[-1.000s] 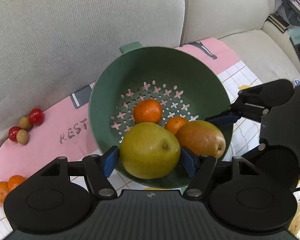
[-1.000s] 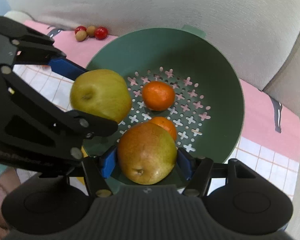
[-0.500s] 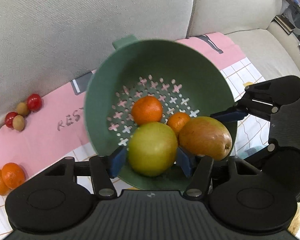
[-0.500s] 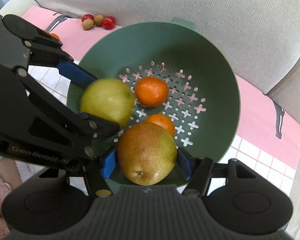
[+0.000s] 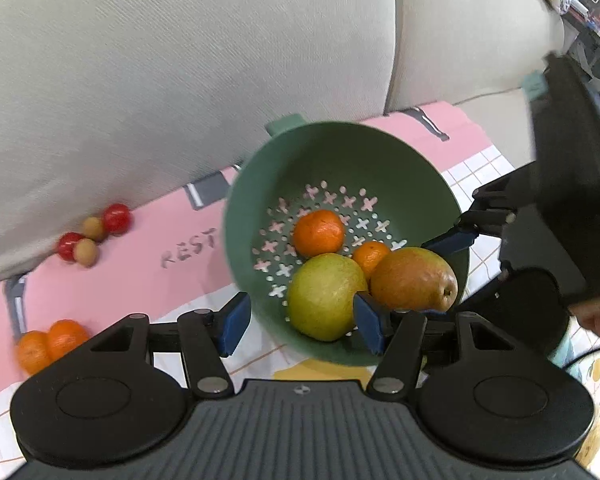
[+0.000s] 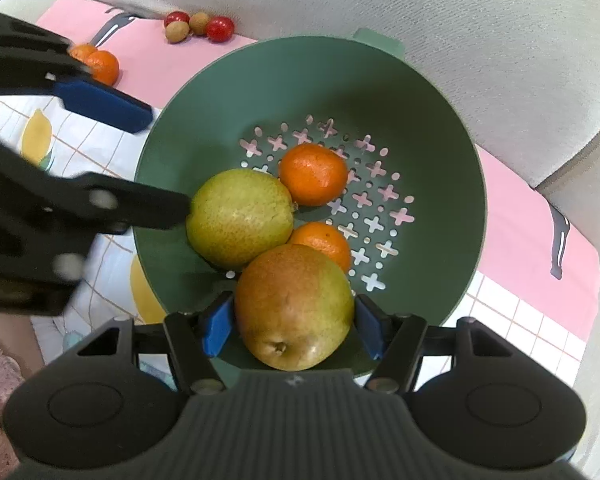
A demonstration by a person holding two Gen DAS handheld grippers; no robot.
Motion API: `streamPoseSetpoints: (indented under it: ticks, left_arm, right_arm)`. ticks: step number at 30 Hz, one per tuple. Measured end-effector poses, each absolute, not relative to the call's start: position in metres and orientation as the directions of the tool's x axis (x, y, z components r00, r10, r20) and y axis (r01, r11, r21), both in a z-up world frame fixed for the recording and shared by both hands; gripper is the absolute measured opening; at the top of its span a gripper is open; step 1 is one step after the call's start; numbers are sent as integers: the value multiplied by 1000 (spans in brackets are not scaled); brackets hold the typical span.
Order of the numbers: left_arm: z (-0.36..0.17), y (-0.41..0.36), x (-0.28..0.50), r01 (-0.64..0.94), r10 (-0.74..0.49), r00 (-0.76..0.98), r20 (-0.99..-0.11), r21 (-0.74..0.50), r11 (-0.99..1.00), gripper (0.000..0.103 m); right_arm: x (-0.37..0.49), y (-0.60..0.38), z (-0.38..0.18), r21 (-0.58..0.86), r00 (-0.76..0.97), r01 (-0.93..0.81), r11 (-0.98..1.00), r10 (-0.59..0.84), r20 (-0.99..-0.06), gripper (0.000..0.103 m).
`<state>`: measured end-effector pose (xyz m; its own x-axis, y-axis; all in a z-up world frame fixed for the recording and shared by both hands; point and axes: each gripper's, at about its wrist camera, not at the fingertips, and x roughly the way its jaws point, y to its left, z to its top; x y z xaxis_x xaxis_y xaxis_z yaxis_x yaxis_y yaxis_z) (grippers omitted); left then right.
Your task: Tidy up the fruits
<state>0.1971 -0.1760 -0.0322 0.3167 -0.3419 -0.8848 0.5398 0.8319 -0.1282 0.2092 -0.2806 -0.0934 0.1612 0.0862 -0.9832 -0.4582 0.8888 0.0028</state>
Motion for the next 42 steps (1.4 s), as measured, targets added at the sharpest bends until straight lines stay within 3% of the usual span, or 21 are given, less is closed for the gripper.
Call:
streamPoseSetpoints:
  ticks: [9,17,27,30,33,39,42]
  left_arm:
    - [3,-137,183,481,-325,422,-846,-95,871,69]
    - [19,-100,174,427,-330,474,-816,-114,897,69]
    - [28,-59,164,356,-292,522,-802,-107,928,69]
    - [29,-46,162,330,-282,533,-798,-111,937,69]
    - [32,-37,159,314,-262,546,-796,-95,945,69]
    - [36,-14,156,266,-210,571,-794,-64,962,70]
    - [36,0,156,234,-181,576,-797,-52,971,70]
  right_arm:
    - [222,-279,-94,5,110,-439,898,59,-992,62]
    - [226,-266,-79,-111,191,-443,890,-27,-981,62]
    - [232,-256,-86,-131,219,-378,916,-49,-974,59]
    - [233,-255,-81,-176,278,-342,923,-80,-957,49]
    - [240,-258,-77,-175,287,-302,937,-85,-954,48]
    - [240,-259,-72,-139,276,-263,955,-64,-959,67]
    - [236,-262,-72,-111,260,-245,963,-45,-964,72]
